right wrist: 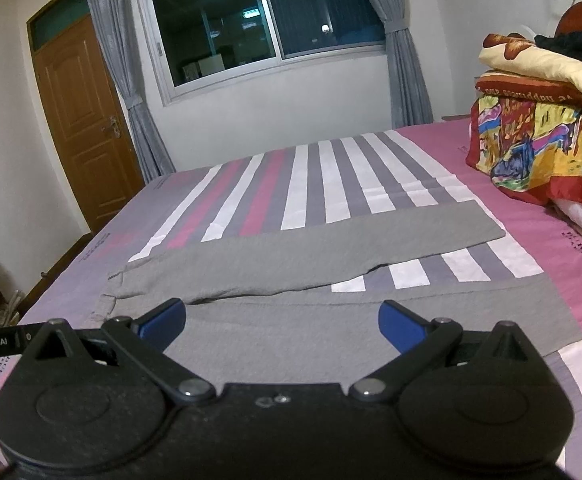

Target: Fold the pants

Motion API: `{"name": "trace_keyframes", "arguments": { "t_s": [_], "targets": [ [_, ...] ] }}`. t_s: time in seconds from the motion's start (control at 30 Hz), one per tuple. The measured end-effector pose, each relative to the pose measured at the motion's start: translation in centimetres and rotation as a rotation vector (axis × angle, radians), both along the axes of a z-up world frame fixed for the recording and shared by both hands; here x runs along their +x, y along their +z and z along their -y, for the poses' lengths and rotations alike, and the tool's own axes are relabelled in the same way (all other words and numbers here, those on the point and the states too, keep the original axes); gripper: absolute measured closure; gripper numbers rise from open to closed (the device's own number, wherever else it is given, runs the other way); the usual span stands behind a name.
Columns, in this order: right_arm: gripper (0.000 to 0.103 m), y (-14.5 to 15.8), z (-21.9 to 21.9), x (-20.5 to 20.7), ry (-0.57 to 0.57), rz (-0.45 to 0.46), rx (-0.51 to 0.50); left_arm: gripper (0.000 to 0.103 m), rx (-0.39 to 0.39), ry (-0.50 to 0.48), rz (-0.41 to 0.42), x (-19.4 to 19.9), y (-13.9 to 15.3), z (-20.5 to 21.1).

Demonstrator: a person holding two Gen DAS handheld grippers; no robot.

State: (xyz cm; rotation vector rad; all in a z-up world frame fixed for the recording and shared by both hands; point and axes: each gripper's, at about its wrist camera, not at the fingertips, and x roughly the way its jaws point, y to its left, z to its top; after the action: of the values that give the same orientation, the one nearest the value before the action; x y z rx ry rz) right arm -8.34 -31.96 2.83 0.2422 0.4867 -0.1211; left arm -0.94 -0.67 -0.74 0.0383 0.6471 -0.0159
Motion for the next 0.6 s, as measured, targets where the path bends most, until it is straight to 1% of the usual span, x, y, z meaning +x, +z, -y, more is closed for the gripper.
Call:
{"name": "trace_keyframes", "arguments": {
  "t_s": [0.2,0.3,0.5,0.57,0.6],
  "targets": [
    [0.000,-0.3,0.0,0.5,0.011,0.018,-0.029,0.000,0.009,0.005,-0.008,0.7,-0.2,0.0],
    [0.000,-0.5,0.0,0.8,0.015,-0.002,-0.021,0.000,0.011,0.004,-0.009,1.0,-0.4,0.0],
    [0.000,-1.0,-0.5,1.8,0.037,0.017,-0.020,0.000,0.021,0.007,-0.014,1.9,-0.8,-0.1],
    [0.000,-1.2,-0.7,2.1,0.044,0.014,-0.022,0.000,0.025,0.009,-0.019,2.4,-1.0,-0.1],
    [0.000,-1.3,-0.7,2.4,0.048,-0.001,-0.029,0.000,0.028,0.009,-0.022,2.7,-1.1,-0.1]
  ]
}}
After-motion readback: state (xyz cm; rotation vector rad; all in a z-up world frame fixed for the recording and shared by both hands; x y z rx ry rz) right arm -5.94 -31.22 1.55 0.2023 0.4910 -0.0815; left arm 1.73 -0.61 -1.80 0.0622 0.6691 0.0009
